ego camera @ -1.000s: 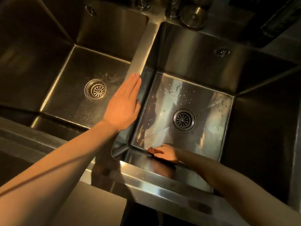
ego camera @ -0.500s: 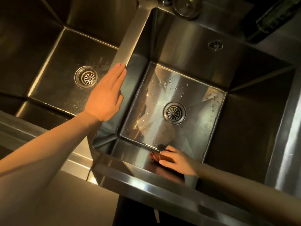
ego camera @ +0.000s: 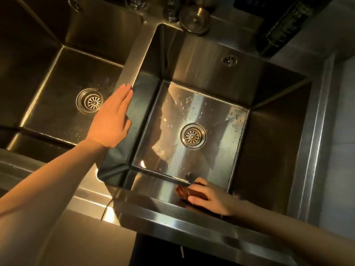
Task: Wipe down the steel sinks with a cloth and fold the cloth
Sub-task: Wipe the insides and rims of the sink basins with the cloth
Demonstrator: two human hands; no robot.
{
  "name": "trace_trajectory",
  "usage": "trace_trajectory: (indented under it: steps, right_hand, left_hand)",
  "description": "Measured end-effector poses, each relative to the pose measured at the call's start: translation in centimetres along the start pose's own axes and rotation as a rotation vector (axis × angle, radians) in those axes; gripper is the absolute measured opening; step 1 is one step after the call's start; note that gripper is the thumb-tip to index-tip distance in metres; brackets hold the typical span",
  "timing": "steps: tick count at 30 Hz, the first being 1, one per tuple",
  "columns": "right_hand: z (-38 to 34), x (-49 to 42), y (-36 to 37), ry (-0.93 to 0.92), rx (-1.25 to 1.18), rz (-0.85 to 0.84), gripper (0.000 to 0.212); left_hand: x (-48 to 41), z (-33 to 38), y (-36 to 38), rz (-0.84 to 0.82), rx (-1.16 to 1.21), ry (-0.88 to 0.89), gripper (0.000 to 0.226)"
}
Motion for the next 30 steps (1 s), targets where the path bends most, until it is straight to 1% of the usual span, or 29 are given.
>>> trace_trajectory:
  steps: [2,4,8,10,11,12,14,15,17,18,19,20,21,22,23,25,27,28,30]
  right_hand:
    - [1.2,-0.8,0.1,0.024,-0.014,0.058,0.036]
    - [4.0,-3.4,1.2,0.083,0.029,0.077,0.037]
    - [10.9,-8.0,3.6,0.280,0.187,-0.025,0.040]
    - [12.2,-8.8,4.2,0.352,0.233,-0.077,0.043]
    - [11.8,-8.5,4.2,0.359,0.239,-0.088,0.042]
    - [10.5,-7.8,3.7,0.331,0.214,-0.092,0.040]
    - [6.6,-5.6,2.3,0.172,0.108,-0.077,0.036]
    - [4.4,-4.0,1.4,0.078,0.051,-0.085,0.035]
    - [0.8,-0.4,-0.3,-0.068,-0.012,-0.112,0.032]
    - [0.0,1.1,-0.8,-0.109,-0.024,-0.124,0.029]
    - [0.1,2.1,-1.1,-0.127,-0.042,-0.130,0.027]
    - [0.9,2.5,-1.1,-0.121,-0.048,-0.141,0.027]
    - [2.3,2.4,-0.8,-0.099,-0.032,-0.157,0.028]
    - [4.3,1.9,-0.3,-0.056,0.009,-0.178,0.030]
    - [6.4,1.2,0.3,-0.001,0.060,-0.196,0.031]
    - [10.5,-0.6,1.4,0.119,0.148,-0.201,0.034]
    - [13.5,-2.5,2.3,0.218,0.184,-0.172,0.038]
    - [14.6,-3.2,2.7,0.265,0.186,-0.160,0.040]
    - [16.3,-4.4,3.4,0.369,0.182,-0.137,0.044]
  left_hand:
    - [0.1,-0.2,0.3,-0.025,-0.001,-0.004,0.072]
    - [0.0,-0.4,0.3,-0.010,-0.018,0.001,0.071]
    - [0.0,-0.3,0.4,-0.014,-0.037,-0.009,0.072]
    - [0.1,-0.4,0.2,-0.029,-0.040,-0.021,0.072]
    - [0.2,-0.2,0.1,-0.042,-0.051,-0.015,0.072]
    - [0.2,-0.1,0.1,-0.051,-0.064,-0.013,0.072]
    - [0.1,0.6,0.0,-0.051,-0.136,-0.016,0.071]
    - [0.2,0.9,-0.1,-0.047,-0.160,-0.042,0.069]
    - [0.5,1.7,-0.3,-0.011,-0.098,-0.141,0.058]
    - [1.2,2.3,0.2,-0.040,-0.093,-0.176,0.051]
    - [2.2,3.6,1.1,-0.062,-0.118,-0.163,0.045]
    - [3.5,5.0,2.7,-0.132,-0.137,-0.130,0.043]
    - [5.0,6.6,4.1,-0.195,-0.137,-0.094,0.048]
    - [6.7,7.6,5.2,-0.225,-0.058,-0.114,0.059]
    - [8.4,8.6,6.2,-0.294,0.004,-0.131,0.068]
    - [11.2,10.1,8.4,-0.436,0.001,-0.165,0.077]
    - [12.0,11.1,9.1,-0.454,0.009,-0.169,0.081]
    - [12.1,11.6,9.5,-0.491,-0.001,-0.142,0.083]
    - [11.8,12.3,9.7,-0.510,-0.065,-0.076,0.086]
Point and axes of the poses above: each hand's wrist, its own x-axis away from the middle knuckle, its own y-axis out of the palm, z = x × y, the point moved 10 cm from there along -x, towards the middle knuckle, and after that the axes turned 1 degree about y, right-handed, at the moved point
